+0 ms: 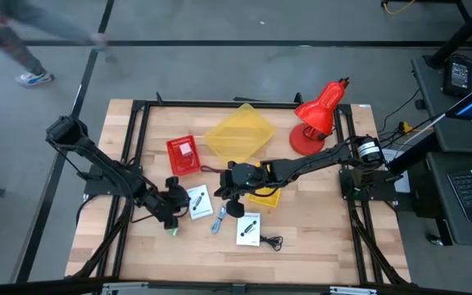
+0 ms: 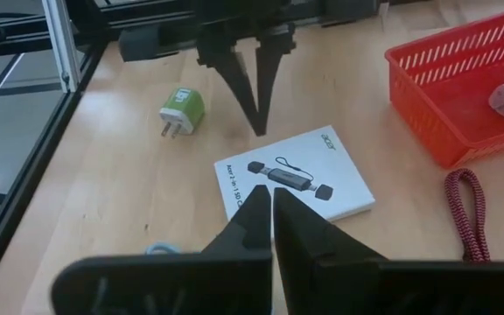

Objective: Pick and place items into bin
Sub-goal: Put the left white box into the small yellow bin

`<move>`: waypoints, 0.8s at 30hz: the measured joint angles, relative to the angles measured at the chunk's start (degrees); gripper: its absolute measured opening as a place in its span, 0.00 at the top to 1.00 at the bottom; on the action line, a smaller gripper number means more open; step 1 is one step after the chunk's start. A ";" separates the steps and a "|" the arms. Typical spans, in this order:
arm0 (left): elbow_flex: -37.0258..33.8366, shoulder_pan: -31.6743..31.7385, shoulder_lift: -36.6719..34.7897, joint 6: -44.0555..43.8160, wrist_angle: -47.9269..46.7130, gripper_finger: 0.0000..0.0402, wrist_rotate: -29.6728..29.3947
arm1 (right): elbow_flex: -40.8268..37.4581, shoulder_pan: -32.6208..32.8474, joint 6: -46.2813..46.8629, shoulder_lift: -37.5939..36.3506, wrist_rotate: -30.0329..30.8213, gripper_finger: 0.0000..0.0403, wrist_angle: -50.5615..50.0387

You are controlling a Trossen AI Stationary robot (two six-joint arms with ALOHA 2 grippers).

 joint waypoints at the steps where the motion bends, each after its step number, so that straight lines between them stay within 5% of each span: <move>1: -0.02 0.08 0.28 -0.01 0.06 1.00 0.42 | -0.02 -0.02 -0.11 0.00 0.01 1.00 0.00; 24: 0.01 2.72 4.11 -0.52 0.37 1.00 2.98 | -0.04 -0.06 -1.43 0.00 0.02 1.00 0.02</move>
